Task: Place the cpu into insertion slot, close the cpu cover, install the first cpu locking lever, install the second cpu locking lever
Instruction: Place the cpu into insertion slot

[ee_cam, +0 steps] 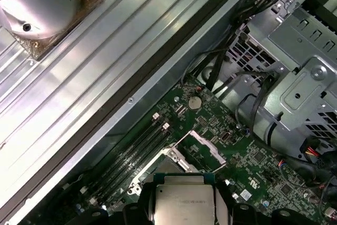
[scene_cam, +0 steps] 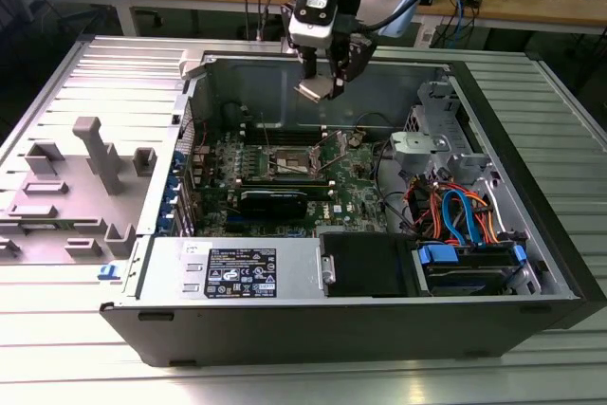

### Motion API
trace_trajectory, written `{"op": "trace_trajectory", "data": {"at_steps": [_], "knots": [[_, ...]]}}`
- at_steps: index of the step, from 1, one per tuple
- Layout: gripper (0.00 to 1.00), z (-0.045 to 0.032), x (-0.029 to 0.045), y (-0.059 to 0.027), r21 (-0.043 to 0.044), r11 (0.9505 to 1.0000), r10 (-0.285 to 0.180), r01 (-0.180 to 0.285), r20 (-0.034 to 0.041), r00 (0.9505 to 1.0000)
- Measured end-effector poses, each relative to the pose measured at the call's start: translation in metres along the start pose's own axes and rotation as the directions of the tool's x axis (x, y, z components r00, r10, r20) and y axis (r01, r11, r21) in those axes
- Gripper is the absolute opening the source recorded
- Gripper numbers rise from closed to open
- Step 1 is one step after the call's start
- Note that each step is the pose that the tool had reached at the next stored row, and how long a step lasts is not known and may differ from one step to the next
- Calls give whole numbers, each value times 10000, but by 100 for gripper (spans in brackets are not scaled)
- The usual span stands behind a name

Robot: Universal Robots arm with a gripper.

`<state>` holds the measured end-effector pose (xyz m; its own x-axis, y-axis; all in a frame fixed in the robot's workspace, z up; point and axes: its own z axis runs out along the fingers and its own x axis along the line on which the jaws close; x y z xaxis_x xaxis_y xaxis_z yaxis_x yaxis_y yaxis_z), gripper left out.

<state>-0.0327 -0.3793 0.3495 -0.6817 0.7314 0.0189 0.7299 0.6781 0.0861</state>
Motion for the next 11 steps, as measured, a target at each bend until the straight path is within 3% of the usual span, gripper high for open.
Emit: {"op": "trace_trajectory", "data": {"at_steps": [8, 11], "knots": [[55, 23, 0, -3, -11, 9979, 652, -652, 54, 9979], [55, 38, 0, -4, -21, 9950, 1002, -1002, 83, 9949]]}}
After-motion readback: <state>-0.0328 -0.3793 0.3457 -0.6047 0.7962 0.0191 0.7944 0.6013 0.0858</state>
